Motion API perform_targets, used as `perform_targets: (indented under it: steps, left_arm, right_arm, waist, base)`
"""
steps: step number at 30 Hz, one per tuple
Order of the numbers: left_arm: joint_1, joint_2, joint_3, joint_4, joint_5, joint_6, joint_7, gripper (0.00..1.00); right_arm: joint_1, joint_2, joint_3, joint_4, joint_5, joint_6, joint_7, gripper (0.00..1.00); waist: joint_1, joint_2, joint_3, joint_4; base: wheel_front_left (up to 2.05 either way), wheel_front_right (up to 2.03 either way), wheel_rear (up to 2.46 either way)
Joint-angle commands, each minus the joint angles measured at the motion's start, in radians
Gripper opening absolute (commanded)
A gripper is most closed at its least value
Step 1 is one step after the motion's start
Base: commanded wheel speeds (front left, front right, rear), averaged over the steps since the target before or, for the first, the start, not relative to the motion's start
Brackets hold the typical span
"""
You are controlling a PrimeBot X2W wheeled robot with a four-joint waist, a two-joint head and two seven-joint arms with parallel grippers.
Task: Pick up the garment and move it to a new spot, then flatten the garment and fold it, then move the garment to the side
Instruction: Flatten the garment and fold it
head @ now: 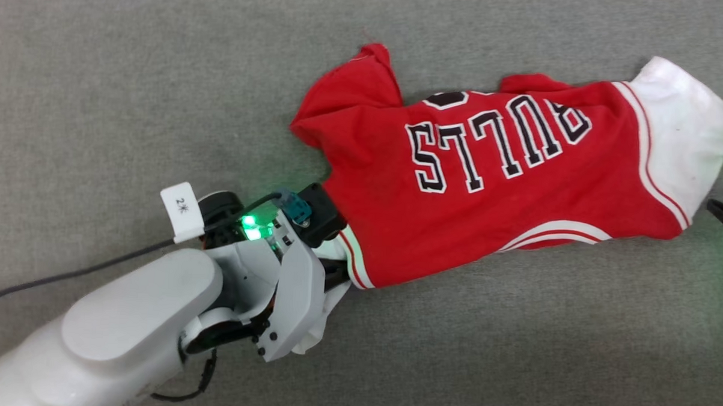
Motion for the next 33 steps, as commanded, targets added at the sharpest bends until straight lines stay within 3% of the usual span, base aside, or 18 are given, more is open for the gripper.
perform_targets:
  steps: [1,5,10,11,12,13,19,24,29,33]
  left_arm:
    - [0.022,0.001,-0.026,0.059,0.011,0.019,0.006,0.0]
    - [0.015,-0.006,-0.04,0.072,0.002,0.02,-0.011,0.0]
    - [0.004,-0.012,-0.054,0.084,0.0,0.021,-0.027,0.0]
    - [0.002,-0.013,-0.056,0.086,-0.003,0.021,-0.032,0.0]
    - [0.0,-0.015,-0.057,0.088,-0.007,0.021,-0.038,0.0]
    - [0.0,-0.019,-0.055,0.092,-0.009,0.021,-0.048,0.0]
    - [0.024,-0.037,-0.003,0.103,-0.079,0.02,-0.146,0.0]
    - [0.046,-0.032,0.116,0.069,-0.175,0.016,-0.292,0.0]
    - [0.064,0.01,0.251,0.017,-0.262,0.019,-0.43,0.0]
    - [0.01,-0.02,0.341,0.033,-0.339,0.018,-0.483,0.0]
  right_arm:
    - [-0.027,0.019,-0.002,0.033,-0.013,-0.001,0.015,1.0]
    - [-0.077,0.09,0.011,0.115,-0.028,0.0,0.052,1.0]
    - [-0.085,0.129,0.06,0.15,-0.035,0.0,0.073,1.0]
    - [-0.086,0.132,0.066,0.155,-0.032,0.0,0.073,0.71]
    - [-0.088,0.131,0.073,0.158,-0.03,0.0,0.073,0.07]
    - [-0.089,0.131,0.079,0.154,-0.028,0.0,0.069,0.0]
    - [-0.082,0.085,0.009,0.115,0.011,0.0,-0.073,0.0]
    - [-0.036,0.067,-0.074,0.03,0.058,0.0,-0.164,0.0]
    - [-0.02,0.121,-0.188,-0.041,0.159,0.0,-0.193,0.0]
    - [-0.095,0.196,-0.259,-0.006,0.153,0.0,-0.224,0.0]
  waist:
    - [0.0,0.0,0.016,0.017]
    - [0.0,0.0,0.026,0.027]
    - [0.0,0.0,0.034,0.035]
    - [0.0,0.0,0.034,0.036]
    - [0.0,0.0,0.033,0.038]
    - [0.0,0.0,0.03,0.039]
    - [0.0,0.0,-0.011,0.07]
    - [0.0,0.0,-0.057,0.1]
    - [0.0,0.0,-0.083,0.117]
    - [0.0,0.0,-0.069,0.136]
  base:
    - [0.0,0.0,0.0]
    - [0.0,0.0,0.0]
    - [0.0,0.0,0.0]
    - [0.0,0.0,0.0]
    - [0.0,0.0,0.0]
    - [0.0,0.0,0.0]
    - [0.0,0.0,0.0]
    - [0.0,0.0,0.0]
    - [0.0,0.0,0.0]
    - [0.0,0.0,0.0]
